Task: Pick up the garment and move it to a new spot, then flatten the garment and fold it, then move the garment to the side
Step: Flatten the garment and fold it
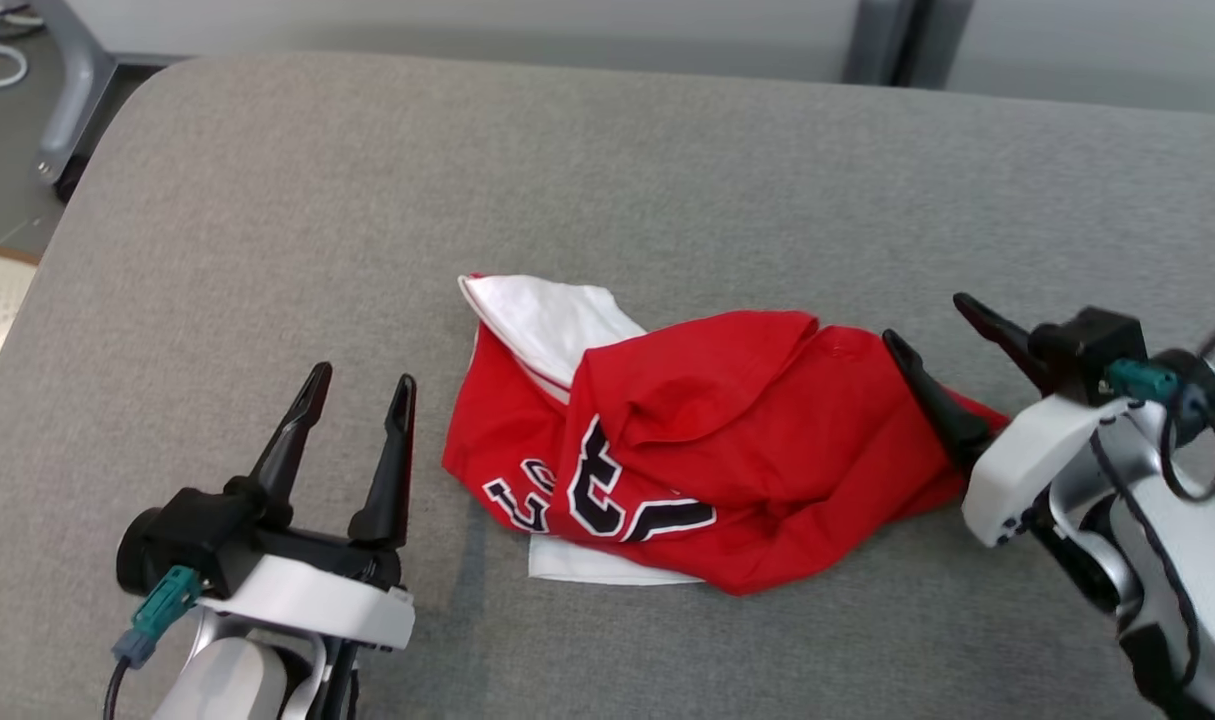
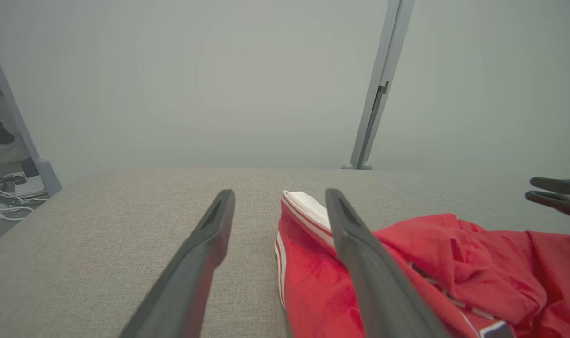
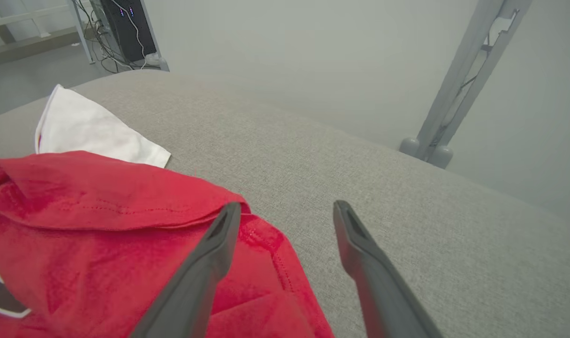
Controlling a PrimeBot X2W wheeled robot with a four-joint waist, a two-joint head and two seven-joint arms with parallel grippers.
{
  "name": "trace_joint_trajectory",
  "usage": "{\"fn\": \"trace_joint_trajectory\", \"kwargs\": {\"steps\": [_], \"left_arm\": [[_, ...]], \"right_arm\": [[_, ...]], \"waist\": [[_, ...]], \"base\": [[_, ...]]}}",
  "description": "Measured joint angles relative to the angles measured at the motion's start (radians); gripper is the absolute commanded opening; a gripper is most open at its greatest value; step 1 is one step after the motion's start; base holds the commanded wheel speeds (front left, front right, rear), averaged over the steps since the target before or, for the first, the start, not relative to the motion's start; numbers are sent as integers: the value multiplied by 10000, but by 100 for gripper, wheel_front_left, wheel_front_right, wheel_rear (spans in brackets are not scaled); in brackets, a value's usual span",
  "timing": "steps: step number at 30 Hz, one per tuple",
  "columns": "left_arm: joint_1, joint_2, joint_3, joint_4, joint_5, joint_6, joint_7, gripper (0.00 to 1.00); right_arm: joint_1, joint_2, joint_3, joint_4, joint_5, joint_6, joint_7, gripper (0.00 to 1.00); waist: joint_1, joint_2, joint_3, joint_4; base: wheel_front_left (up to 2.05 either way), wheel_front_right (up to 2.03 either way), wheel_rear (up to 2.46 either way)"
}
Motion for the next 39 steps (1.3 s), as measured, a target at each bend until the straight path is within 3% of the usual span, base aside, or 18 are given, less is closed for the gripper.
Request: {"fn": "trace_joint_trajectory", "kwargs": {"steps": [6, 13, 14, 15, 16, 21, 27, 34, 39], "left_arm": [[-368, -422, 58, 221, 151, -240, -19, 100], [-423, -734, 334, 355, 466, -533, -19, 100], [-423, -759, 389, 376, 508, -556, -19, 100], [-424, -788, 435, 401, 548, -602, -23, 100], [-424, -807, 479, 424, 596, -640, -27, 100], [-422, -922, 754, 472, 767, -757, -29, 100], [-360, -957, 976, 460, 1014, -819, -29, 100], [-188, -909, 1147, 362, 1187, -807, -31, 100], [-188, -863, 1183, 362, 1204, -803, -29, 100]], "right_arm": [[-1162, -577, 1490, 1383, 920, 0, 458, 100], [-1876, -802, 2696, 2249, 1929, 0, 782, 100], [-1965, -834, 2897, 2293, 2125, -2, 871, 96], [-2056, -869, 3078, 2318, 2291, -4, 872, 37], [-2119, -892, 3206, 2337, 2443, -4, 865, 0], [-2271, -895, 3628, 2265, 2880, -2, 132, 0], [-2366, -717, 3248, 1555, 3168, -2, -1118, 0], [-1928, -594, 1590, 163, 4119, -2, -2100, 0], [-618, -617, -128, -259, 4661, -2, -2318, 0]], "waist": [[0, 0, 578, 486], [0, 0, 853, 641], [0, 0, 858, 627], [0, 0, 856, 609], [0, 0, 852, 589], [0, 0, 765, 413], [0, 0, 575, 65], [0, 0, 469, -466], [0, 0, 482, -719]], "base": [[0, 0, 0], [0, 0, 0], [0, 0, 0], [0, 0, 0], [0, 0, 0], [0, 0, 0], [0, 0, 0], [0, 0, 0], [0, 0, 0]]}}
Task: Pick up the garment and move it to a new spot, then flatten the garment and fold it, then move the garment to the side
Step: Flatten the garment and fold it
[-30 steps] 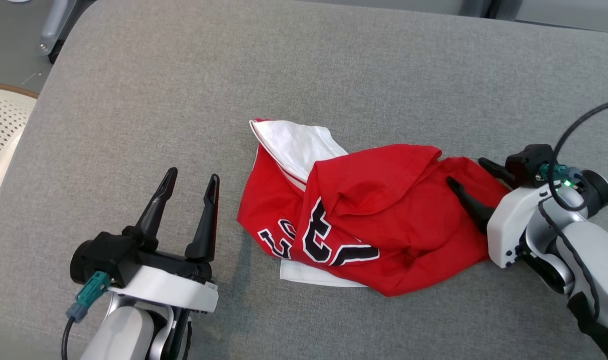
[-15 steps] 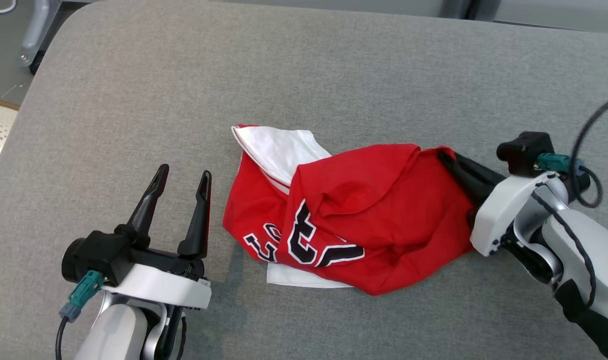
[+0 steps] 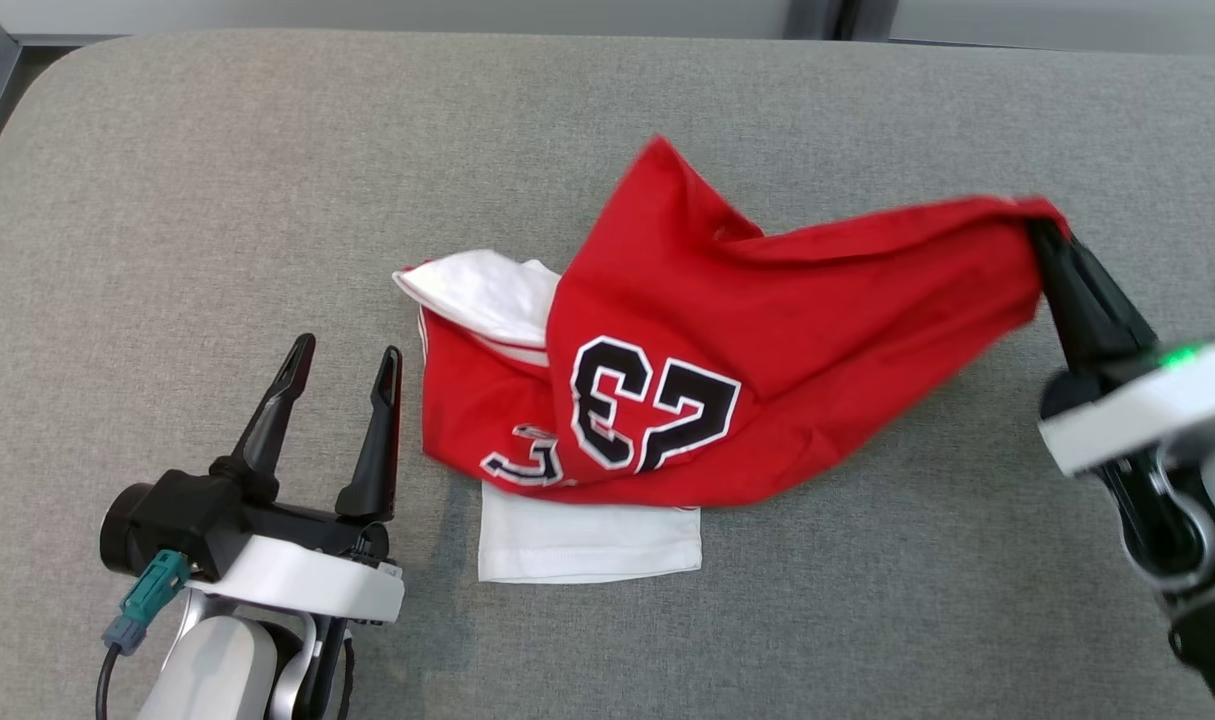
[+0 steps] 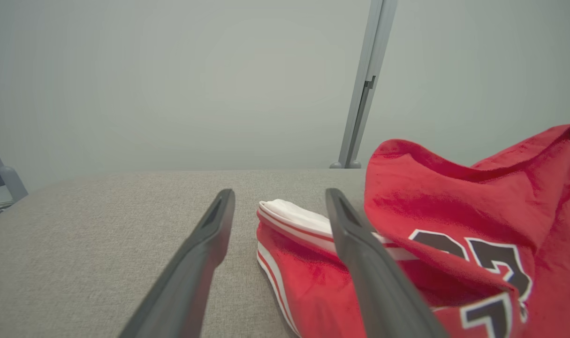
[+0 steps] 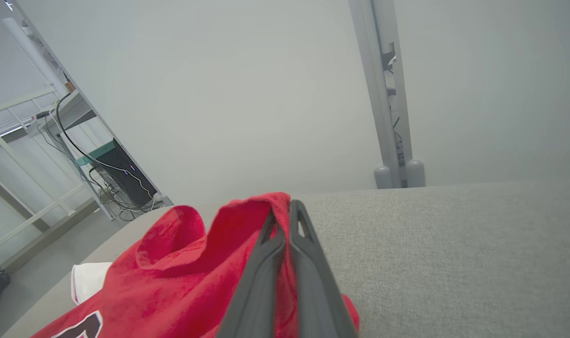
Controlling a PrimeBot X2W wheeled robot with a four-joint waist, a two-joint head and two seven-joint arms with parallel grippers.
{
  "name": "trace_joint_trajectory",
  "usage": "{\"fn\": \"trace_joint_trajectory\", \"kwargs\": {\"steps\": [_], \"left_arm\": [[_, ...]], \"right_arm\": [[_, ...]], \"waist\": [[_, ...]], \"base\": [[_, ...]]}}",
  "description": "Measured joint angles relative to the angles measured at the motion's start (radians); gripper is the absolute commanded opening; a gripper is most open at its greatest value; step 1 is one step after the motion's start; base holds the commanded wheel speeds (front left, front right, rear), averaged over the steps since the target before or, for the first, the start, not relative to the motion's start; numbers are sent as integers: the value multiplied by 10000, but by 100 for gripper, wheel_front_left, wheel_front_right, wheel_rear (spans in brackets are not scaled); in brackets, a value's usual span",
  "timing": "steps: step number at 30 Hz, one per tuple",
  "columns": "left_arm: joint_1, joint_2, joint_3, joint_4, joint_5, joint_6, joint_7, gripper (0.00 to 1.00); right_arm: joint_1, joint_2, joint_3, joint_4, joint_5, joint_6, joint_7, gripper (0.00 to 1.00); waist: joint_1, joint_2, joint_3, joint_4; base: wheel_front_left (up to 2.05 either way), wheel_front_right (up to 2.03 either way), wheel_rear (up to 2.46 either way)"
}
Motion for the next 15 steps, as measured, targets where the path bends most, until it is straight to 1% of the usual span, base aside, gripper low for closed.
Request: {"fn": "trace_joint_trajectory", "kwargs": {"steps": [3, 8, 11, 14, 15], "left_arm": [[-1, 15, 2, -10, 33, 12, -2, 100], [3, -15, -6, -10, 40, 12, -2, 100], [10, -12, 8, -13, 40, 13, -2, 100], [12, 27, 10, -8, 52, 13, -2, 100], [12, 56, 10, -6, 52, 15, -2, 100]], "right_arm": [[1167, 186, -777, 104, 201, 0, -82, 0], [2954, 851, -1781, 719, 686, 0, -301, 0], [3434, 1143, -2050, 999, 723, 0, -431, 0], [3465, 1287, -2054, 1062, 685, 0, -514, 0], [3466, 1331, -2067, 1087, 658, 0, -518, 3]], "waist": [[0, 0, 5, -47], [0, 0, -7, -44], [0, 0, -6, -109], [0, 0, -37, -208], [0, 0, -62, -241]], "base": [[0, 0, 0], [0, 0, 0], [0, 0, 0], [0, 0, 0], [0, 0, 0]]}}
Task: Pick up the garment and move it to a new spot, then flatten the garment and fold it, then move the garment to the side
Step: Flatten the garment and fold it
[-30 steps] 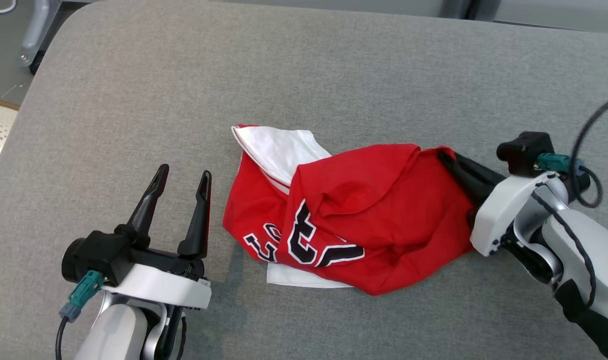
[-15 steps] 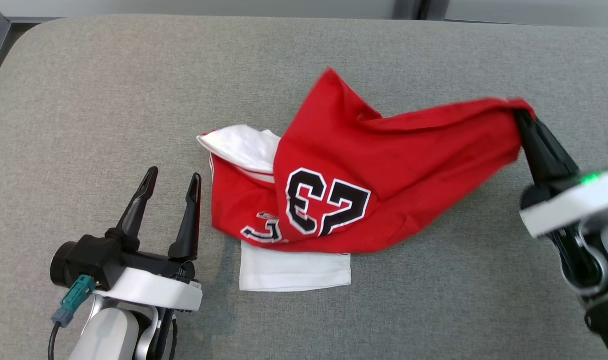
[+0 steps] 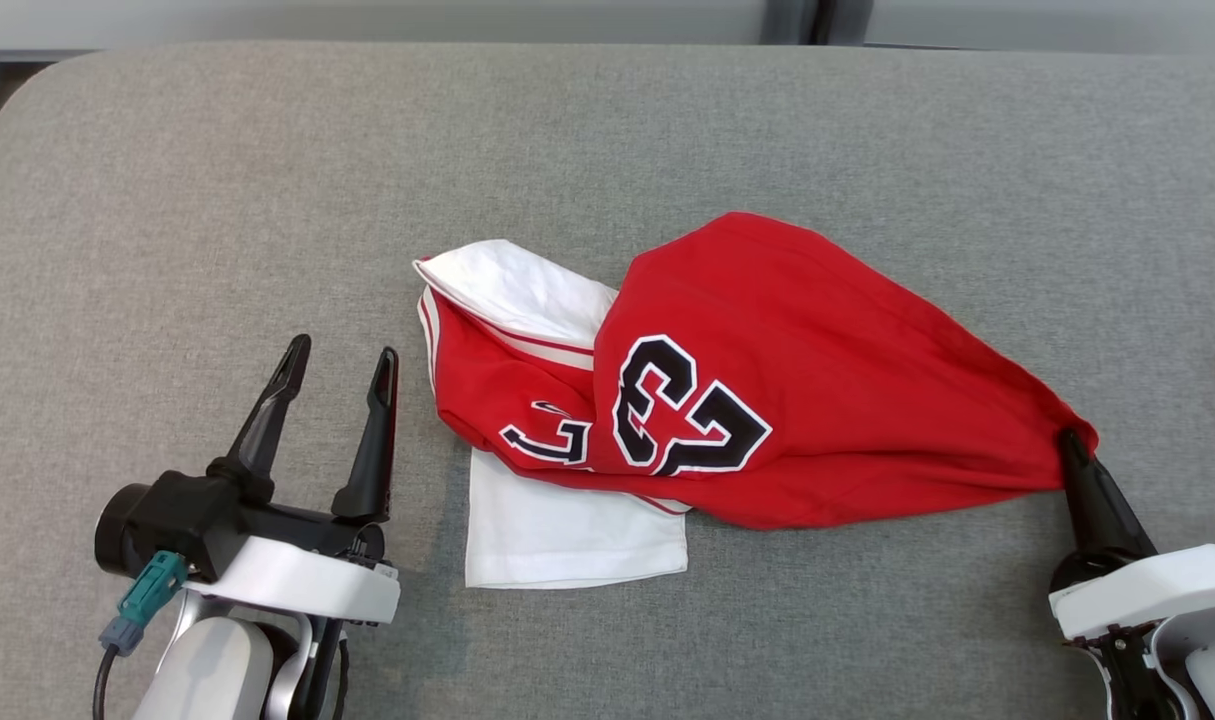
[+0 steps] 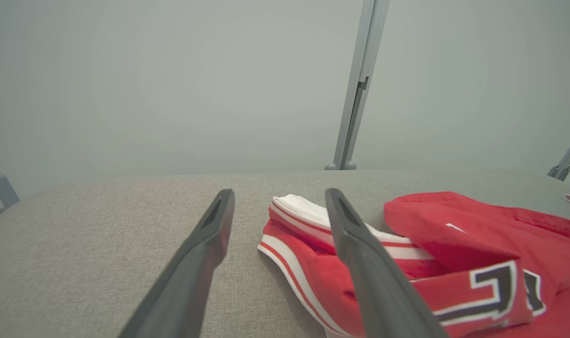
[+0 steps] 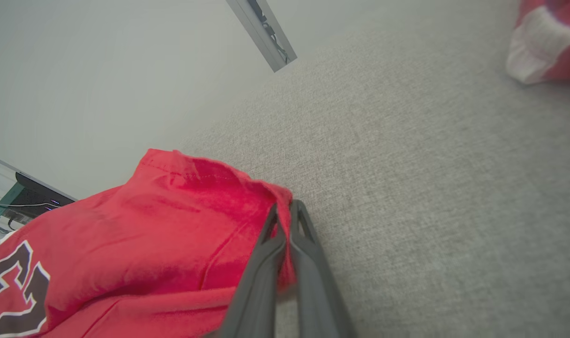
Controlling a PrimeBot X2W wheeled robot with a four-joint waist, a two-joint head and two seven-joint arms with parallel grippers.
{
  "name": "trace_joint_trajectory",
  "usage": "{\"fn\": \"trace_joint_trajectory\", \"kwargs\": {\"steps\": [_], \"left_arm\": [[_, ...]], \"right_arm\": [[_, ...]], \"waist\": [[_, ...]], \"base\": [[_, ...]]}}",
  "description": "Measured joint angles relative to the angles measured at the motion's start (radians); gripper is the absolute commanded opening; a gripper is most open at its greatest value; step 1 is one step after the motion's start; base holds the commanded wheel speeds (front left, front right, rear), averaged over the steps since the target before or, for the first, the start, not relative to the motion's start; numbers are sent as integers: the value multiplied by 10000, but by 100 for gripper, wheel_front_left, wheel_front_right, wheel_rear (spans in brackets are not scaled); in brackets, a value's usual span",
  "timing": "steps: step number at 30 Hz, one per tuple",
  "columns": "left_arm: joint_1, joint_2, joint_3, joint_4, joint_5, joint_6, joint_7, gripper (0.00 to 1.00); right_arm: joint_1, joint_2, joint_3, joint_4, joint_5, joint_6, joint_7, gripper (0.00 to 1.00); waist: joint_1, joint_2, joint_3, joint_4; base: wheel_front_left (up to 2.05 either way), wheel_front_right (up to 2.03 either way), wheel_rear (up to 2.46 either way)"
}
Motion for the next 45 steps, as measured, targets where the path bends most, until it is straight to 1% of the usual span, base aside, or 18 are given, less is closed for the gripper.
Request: {"fn": "trace_joint_trajectory", "kwargs": {"steps": [1, 2, 5, 7, 8, 10, 13, 16, 19, 23, 28, 41, 45], "left_arm": [[1, 31, 2, -2, 0, 0, 0, 100], [10, 54, 10, 0, 0, 21, 2, 100], [140, 82, 2, -10, 0, 50, 21, 100], [234, 98, -2, -25, -6, 73, 46, 100], [244, 104, 2, -44, -21, 86, 52, 100], [365, 123, 56, -100, -81, 157, 61, 100], [635, 142, 119, -134, -161, 249, 92, 100], [745, 174, 151, -209, -190, 284, 132, 100], [979, 211, 155, -267, -217, 339, 157, 100], [1267, 209, 58, -334, -263, 416, 313, 100], [1432, 165, -56, -368, -291, 470, 399, 100], [1359, 178, -180, -299, -330, 468, 401, 100], [1126, 148, -318, -255, -332, 477, 571, 100]], "right_arm": [[4, 29, -12, 21, -90, 0, -12, 45], [12, 63, -69, 19, -171, 0, -25, 100], [75, 59, -397, -138, -681, 0, -86, 100], [212, 46, -792, -378, -1149, 0, -98, 100], [279, 44, -1012, -510, -1519, 0, -100, 100], [429, 42, -1674, -775, -2642, -2, -117, 100], [684, 466, -2489, -1546, -4033, -2, -128, 100], [1036, 1003, -2798, -2518, -5056, 0, -75, 100], [1406, 1367, -2857, -3444, -5804, 0, 282, 100], [2098, 1864, -2750, -4500, -6404, 0, 844, 100], [2422, 2100, -2796, -4993, -6849, 0, 1208, 100], [2474, 2336, -2878, -5300, -6985, 0, 1415, 100], [2474, 2355, -2882, -5335, -6984, 0, 1421, 100]], "waist": [[0, 0, -38, -30], [0, 0, -83, -59], [0, 0, -254, -144], [0, 0, -385, -198], [0, 0, -456, -227], [0, 0, -610, -289], [0, 0, -874, -375], [1, 0, -1121, -441], [0, 0, -1341, -494], [0, 0, -1601, -556], [0, 0, -1627, -574], [0, 0, -1561, -433], [0, 0, -1534, -423]], "base": [[0, 0, 0], [0, 0, 0], [0, 0, 0], [0, 0, 0], [0, 0, 0], [0, 0, 0], [0, 0, 0], [0, 0, 0], [0, 0, 0], [0, 0, 0], [0, 0, 0], [0, 0, 0], [0, 0, 0]]}}
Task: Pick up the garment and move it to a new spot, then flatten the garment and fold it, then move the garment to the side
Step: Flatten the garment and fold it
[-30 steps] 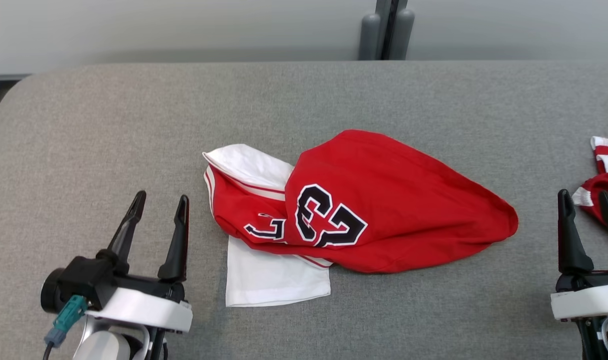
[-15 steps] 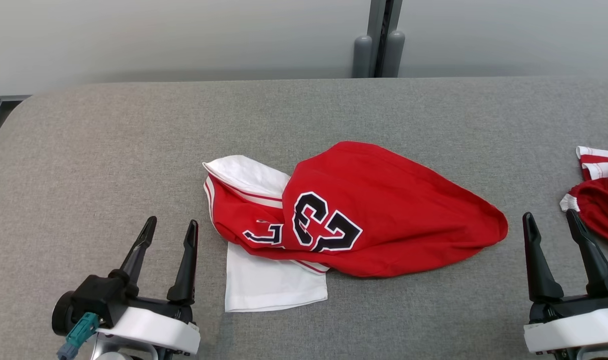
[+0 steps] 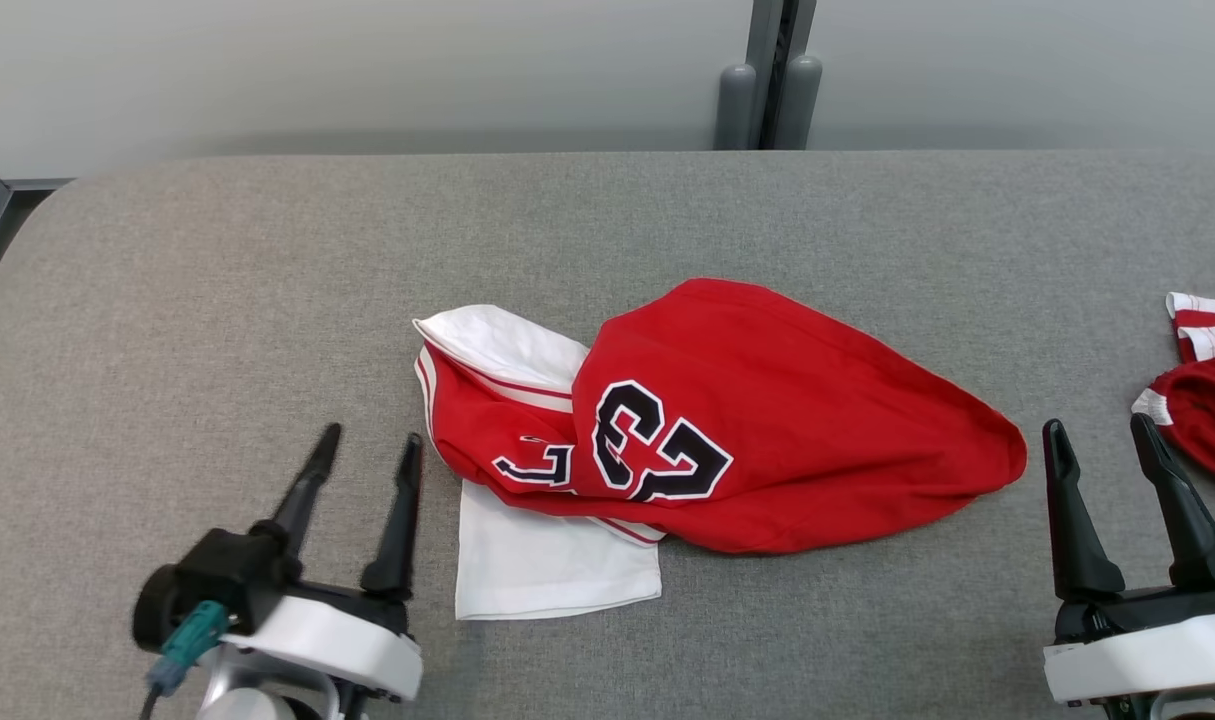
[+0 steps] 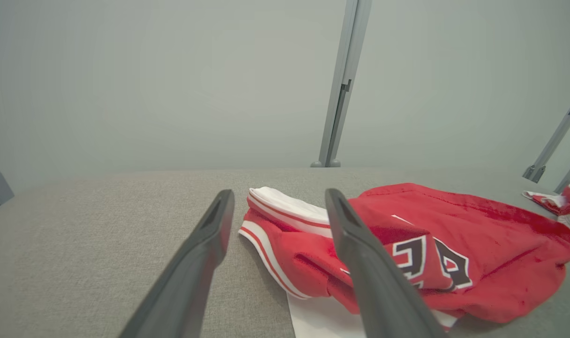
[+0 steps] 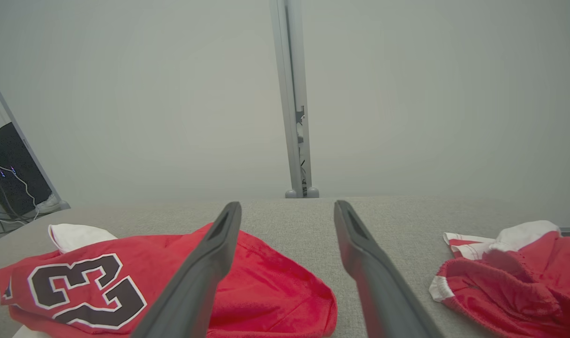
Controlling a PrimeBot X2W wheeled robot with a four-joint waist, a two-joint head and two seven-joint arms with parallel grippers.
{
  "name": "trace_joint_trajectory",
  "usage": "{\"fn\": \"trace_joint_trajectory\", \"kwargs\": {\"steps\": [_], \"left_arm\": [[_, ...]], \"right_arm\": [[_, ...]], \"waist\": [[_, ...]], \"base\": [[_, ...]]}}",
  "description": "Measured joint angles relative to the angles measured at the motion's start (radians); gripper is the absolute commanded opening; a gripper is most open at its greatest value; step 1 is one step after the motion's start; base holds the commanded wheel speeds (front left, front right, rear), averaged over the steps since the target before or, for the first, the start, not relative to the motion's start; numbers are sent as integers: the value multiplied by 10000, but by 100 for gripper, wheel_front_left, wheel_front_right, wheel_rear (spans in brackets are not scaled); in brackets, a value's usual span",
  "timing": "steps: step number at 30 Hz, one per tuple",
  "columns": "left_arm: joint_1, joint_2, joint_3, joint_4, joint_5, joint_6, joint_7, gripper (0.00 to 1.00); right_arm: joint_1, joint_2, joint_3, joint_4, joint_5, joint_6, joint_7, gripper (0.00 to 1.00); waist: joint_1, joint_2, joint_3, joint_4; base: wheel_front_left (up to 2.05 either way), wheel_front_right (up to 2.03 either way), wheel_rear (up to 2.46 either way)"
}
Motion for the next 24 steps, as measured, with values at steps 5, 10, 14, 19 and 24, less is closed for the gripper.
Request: {"fn": "trace_joint_trajectory", "kwargs": {"steps": [5, 10, 14, 19, 24], "left_arm": [[-106, -339, -660, 813, -242, -268, 959, 100], [-208, -679, -1070, 2128, -577, -510, 1714, 100], [-561, -853, -976, 3135, -867, -485, 2019, 100], [-1006, -924, -817, 3917, -1338, -757, 2280, 92], [-1244, -769, -855, 3981, -1452, -1093, 2128, 0]], "right_arm": [[-35, 17, 73, -29, 19, 0, 8, 100], [-158, 21, 132, -29, 67, 0, -15, 100], [-223, 23, 113, -10, 67, 0, -82, 100], [-328, 44, 127, 94, 215, 0, -176, 100], [-430, 44, 113, 222, 257, 0, -276, 100]], "waist": [[0, 0, 189, -44], [0, 0, 473, -174], [0, 0, 690, -269], [0, 0, 847, -391], [0, 0, 905, -420]], "base": [[0, 0, 0], [0, 0, 0], [0, 0, 0], [0, 0, 0], [0, 0, 0]]}}
